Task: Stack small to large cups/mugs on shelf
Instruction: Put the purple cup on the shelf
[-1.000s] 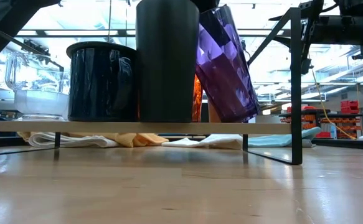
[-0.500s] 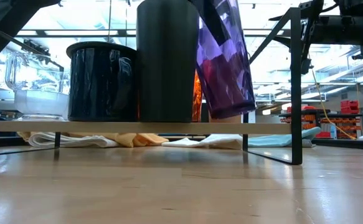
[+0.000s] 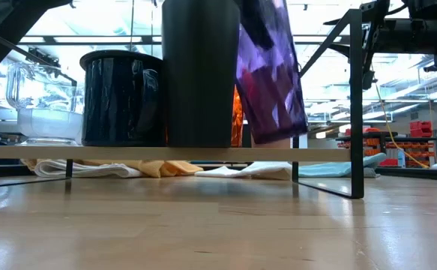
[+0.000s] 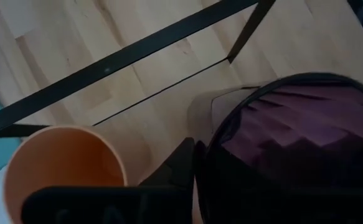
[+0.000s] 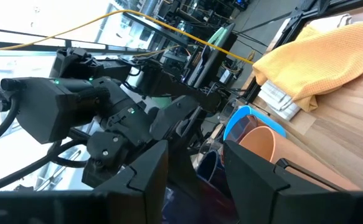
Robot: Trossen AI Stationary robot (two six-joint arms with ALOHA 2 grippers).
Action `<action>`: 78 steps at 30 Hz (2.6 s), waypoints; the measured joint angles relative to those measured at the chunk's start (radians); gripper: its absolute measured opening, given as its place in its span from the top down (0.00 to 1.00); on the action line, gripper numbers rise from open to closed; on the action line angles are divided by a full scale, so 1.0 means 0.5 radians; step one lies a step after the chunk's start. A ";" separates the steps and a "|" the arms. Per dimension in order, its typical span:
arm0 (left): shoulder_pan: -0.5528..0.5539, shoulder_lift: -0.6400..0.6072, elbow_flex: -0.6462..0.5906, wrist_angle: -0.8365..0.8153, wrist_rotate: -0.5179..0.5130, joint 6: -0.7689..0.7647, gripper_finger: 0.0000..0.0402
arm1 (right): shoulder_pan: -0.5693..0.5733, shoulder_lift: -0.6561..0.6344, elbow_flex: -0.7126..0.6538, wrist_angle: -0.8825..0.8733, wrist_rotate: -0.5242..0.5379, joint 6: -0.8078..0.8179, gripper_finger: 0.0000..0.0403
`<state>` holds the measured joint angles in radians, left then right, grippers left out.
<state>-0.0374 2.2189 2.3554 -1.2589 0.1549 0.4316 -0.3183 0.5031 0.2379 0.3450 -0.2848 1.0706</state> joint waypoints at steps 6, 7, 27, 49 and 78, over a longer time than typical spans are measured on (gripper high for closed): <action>0.000 0.000 0.000 0.022 0.001 0.001 0.91 | 0.000 0.000 0.000 0.000 0.000 0.000 0.60; 0.000 0.000 0.000 0.027 0.000 0.000 0.91 | 0.000 0.000 0.000 0.000 0.000 0.000 0.60; 0.001 0.000 0.000 0.045 0.000 0.014 0.89 | 0.000 0.000 0.000 0.000 0.000 0.000 0.60; 0.001 -0.001 0.000 0.093 0.021 0.021 0.85 | 0.000 0.001 0.000 0.000 0.000 0.000 0.60; 0.001 -0.001 0.001 0.119 0.053 0.057 0.70 | 0.000 0.000 0.000 0.000 0.000 -0.008 0.60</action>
<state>-0.0368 2.2185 2.3557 -1.1991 0.1814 0.4603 -0.3183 0.5030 0.2379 0.3450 -0.2848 1.0664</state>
